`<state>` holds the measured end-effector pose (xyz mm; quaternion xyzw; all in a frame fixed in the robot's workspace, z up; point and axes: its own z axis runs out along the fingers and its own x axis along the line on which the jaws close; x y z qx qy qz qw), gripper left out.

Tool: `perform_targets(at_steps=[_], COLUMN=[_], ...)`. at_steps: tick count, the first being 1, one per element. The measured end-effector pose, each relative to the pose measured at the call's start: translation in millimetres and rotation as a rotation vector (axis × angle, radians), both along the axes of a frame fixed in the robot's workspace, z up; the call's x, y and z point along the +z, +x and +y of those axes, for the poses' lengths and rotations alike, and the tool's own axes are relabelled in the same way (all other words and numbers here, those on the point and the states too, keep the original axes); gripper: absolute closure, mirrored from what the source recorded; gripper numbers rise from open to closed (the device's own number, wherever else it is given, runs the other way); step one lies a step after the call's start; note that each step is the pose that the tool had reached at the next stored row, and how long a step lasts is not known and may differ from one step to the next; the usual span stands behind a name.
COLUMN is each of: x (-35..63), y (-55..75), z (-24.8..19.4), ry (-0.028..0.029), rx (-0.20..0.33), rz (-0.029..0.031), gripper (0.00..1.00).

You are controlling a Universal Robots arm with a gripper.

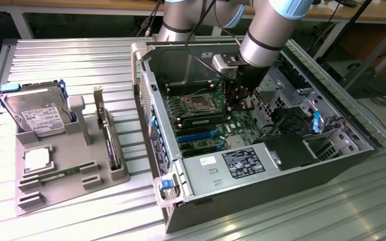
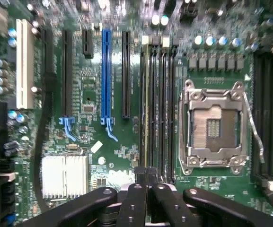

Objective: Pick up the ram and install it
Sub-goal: 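Press down the ram until it locks into place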

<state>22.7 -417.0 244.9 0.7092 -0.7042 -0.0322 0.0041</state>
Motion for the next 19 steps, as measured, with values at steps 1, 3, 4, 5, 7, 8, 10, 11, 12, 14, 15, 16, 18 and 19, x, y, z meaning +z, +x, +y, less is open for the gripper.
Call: perform_targets(at_steps=[1,3,4,5,7,8,10,11,12,14,15,16,18,19], x=[1.1,1.4,1.4,1.4,1.4,1.4,1.6,1.6,1.7,1.7,1.7,1.7,1.7,1.7], y=[-7.2,-20.3,-24.1,-30.9,-44.8,-48.5,-53.2,-55.0,-58.6,-69.0,-78.8,-85.4,-93.0,-98.3], z=[0.0,0.0,0.0,0.0,0.4,0.6,1.9,3.3,6.4,7.8,7.8,7.8,7.8,7.8], ry=[-0.0019,-0.0048,-0.0062,-0.0094,-0.0166,-0.0183,-0.0207,-0.0212,-0.0219,-0.0245,-0.0277,-0.0305,-0.0344,-0.0376], rx=[0.0,0.0,0.0,0.0,0.0,0.0,0.0,0.0,0.0,0.0,0.0,0.0,0.0,0.0], rz=[-0.0045,-0.0107,-0.012,-0.014,-0.0178,-0.0188,-0.0209,-0.0222,-0.0247,-0.0275,-0.0284,-0.0292,-0.03,-0.0308], gripper=[0.9,0.9,0.9,0.9,0.9,0.9,0.9,0.9,0.9,0.9,0.9,0.9,0.9,0.9])
